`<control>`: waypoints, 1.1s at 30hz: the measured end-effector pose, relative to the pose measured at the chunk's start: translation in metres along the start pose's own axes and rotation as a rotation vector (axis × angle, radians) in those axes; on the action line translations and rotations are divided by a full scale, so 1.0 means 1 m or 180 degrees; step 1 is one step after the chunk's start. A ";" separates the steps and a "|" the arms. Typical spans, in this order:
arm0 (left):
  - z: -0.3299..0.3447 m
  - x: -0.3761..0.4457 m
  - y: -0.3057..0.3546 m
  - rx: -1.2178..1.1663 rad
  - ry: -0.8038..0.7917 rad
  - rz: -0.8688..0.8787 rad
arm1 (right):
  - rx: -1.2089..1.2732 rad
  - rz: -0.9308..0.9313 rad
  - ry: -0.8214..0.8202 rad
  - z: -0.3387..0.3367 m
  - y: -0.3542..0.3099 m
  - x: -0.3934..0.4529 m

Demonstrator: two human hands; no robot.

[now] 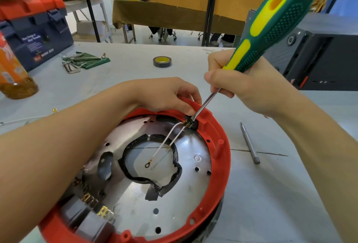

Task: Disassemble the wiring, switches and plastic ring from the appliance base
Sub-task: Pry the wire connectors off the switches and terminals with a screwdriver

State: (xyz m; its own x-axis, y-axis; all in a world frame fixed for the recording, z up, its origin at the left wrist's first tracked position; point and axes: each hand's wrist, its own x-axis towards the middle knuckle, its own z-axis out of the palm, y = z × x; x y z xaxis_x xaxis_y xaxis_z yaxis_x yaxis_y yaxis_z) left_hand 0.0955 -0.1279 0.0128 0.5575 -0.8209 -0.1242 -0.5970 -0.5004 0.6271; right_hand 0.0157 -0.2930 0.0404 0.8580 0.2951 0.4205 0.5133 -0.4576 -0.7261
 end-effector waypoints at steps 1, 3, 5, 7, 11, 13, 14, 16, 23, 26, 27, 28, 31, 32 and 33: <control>0.000 0.000 0.000 -0.0024 0.0007 -0.0011 | -0.0030 -0.0008 -0.0035 0.000 -0.001 0.000; 0.001 0.001 -0.001 -0.0058 0.0006 -0.0015 | -0.0066 -0.0012 -0.0067 0.000 -0.002 0.000; 0.001 0.001 -0.001 -0.0007 0.0002 0.0003 | -0.0076 -0.0021 -0.0069 -0.001 -0.001 -0.001; 0.001 0.001 -0.001 0.0002 0.0012 -0.0006 | -0.0100 -0.0038 -0.0071 0.000 -0.001 -0.002; 0.001 0.001 -0.001 0.0007 0.0027 -0.0017 | -0.0069 -0.0087 -0.0037 0.002 0.001 -0.006; 0.001 0.001 -0.001 0.0061 0.0058 0.0016 | -0.0016 -0.0101 0.0026 0.002 0.003 -0.008; 0.001 0.001 -0.001 0.0054 0.0061 0.0021 | 0.0018 -0.0110 0.0071 0.002 0.004 -0.010; 0.000 0.001 -0.001 0.0038 0.0034 0.0008 | 0.0066 -0.0147 0.0168 0.004 0.007 -0.015; 0.000 0.000 0.000 0.0075 0.0030 -0.0081 | -0.0090 -0.0270 0.0401 0.006 0.016 -0.041; 0.000 0.000 0.000 0.0076 0.0011 -0.0110 | -0.0092 -0.0208 0.0458 0.006 0.020 -0.047; 0.000 0.000 0.001 0.0068 0.0002 -0.0116 | -0.0066 -0.0170 0.0479 0.007 0.021 -0.048; -0.001 0.000 0.000 0.0060 -0.0003 -0.0125 | -0.0026 -0.0138 0.0498 0.007 0.022 -0.049; -0.001 0.000 0.000 0.0064 -0.0001 -0.0137 | 0.0067 -0.0071 0.0536 0.007 0.025 -0.049; -0.001 0.000 0.000 0.0059 -0.0005 -0.0140 | 0.0069 -0.0066 0.0531 0.007 0.025 -0.048; -0.001 0.000 0.000 0.0054 -0.0012 -0.0145 | 0.0072 -0.0068 0.0518 0.006 0.025 -0.048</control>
State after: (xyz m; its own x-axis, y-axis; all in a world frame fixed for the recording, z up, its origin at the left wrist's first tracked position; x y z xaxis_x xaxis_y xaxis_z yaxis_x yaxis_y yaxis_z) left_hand 0.0958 -0.1275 0.0141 0.5822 -0.7981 -0.1553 -0.5808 -0.5419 0.6075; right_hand -0.0125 -0.3137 -0.0011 0.8400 0.1641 0.5171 0.5323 -0.4332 -0.7273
